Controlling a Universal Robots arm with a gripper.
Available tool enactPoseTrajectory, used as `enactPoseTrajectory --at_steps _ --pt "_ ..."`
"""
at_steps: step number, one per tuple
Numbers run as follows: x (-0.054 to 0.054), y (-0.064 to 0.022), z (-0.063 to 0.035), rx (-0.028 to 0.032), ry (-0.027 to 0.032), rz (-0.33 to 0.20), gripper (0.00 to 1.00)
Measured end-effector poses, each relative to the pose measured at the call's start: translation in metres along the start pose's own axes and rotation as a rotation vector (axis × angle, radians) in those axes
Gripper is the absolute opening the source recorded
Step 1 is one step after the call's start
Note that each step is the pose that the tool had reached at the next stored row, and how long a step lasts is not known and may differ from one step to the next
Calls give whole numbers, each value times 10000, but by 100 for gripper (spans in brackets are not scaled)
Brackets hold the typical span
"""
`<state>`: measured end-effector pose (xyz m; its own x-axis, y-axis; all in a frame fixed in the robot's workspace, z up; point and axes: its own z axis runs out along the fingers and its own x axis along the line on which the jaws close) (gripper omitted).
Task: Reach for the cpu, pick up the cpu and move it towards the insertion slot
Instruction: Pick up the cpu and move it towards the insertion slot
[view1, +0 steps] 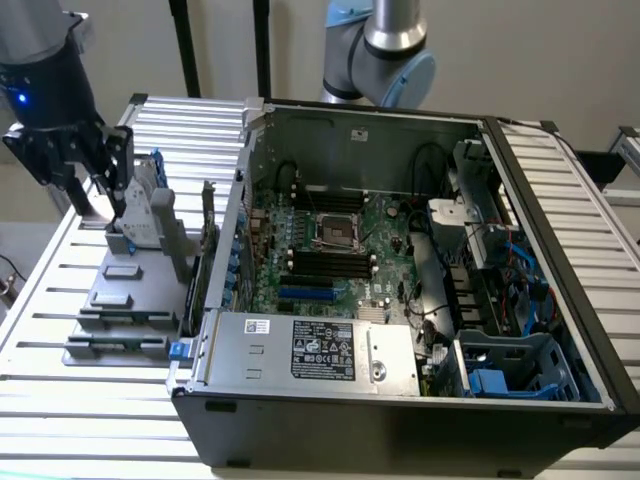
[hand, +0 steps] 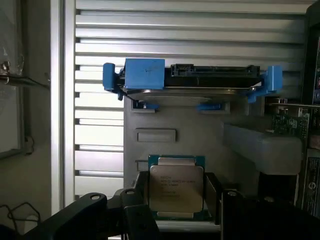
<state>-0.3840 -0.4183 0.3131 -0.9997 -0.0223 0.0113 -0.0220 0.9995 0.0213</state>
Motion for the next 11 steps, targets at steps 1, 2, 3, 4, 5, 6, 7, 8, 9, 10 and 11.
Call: enactPoseTrajectory --at_steps 1,2,3,4,5,6,7,8,9,10,11 --pt "-43 0 -44 -1 3 0 55" --pt "-89 0 -91 -2 6 0 55" --pt "-134 -1 -136 -2 11 -1 55" --pt "-179 -1 -184 -2 17 -1 55" --pt "-224 -2 -229 -3 20 0 55" --pt "-268 -2 -275 -3 27 1 55" --pt "-312 -3 -321 -2 34 1 55" --pt "-358 -3 -368 -3 40 0 55" --pt "-404 -3 -412 -5 45 0 55" --pt "-449 -3 -454 -5 54 0 55" --pt "-493 -3 -495 -6 62 1 55"
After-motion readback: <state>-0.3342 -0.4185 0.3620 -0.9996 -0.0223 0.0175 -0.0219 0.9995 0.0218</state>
